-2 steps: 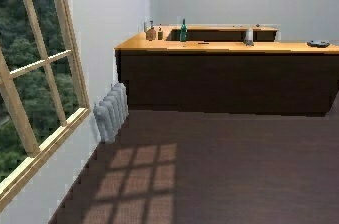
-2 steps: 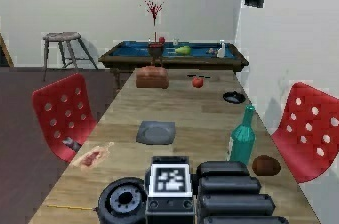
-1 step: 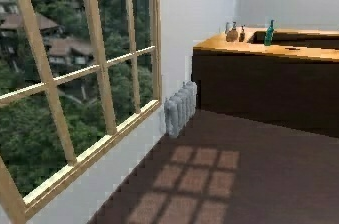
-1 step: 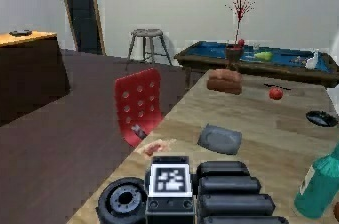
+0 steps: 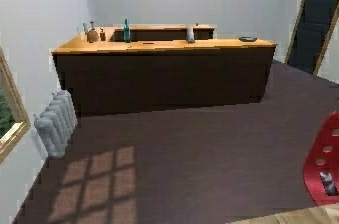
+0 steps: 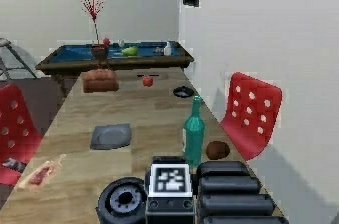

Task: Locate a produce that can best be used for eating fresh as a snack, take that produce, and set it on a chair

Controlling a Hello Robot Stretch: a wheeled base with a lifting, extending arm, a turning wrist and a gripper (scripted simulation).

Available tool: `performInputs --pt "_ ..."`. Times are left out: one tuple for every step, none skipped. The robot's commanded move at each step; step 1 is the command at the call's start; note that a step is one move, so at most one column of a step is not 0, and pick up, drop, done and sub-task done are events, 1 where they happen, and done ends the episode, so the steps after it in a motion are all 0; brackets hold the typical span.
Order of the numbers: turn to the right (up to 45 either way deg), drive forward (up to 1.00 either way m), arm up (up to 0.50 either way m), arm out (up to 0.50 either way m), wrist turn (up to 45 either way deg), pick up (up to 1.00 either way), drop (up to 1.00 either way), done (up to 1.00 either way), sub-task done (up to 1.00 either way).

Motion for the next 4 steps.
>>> performInputs --pt "-6.0 0.0 0.0 0.0 0.0 0.0 0.0 0.0 0.0" --pt "0.0 0.55 0.0 0.0 0.0 0.0 0.0 0.0 0.0" --pt "30.0 0.0 0.0 0.0 0.0 0.0 0.0 0.0 0.0" --pt "0.0 0.15 0.0 0.0 0.0 0.0 0.0 0.0 0.0"
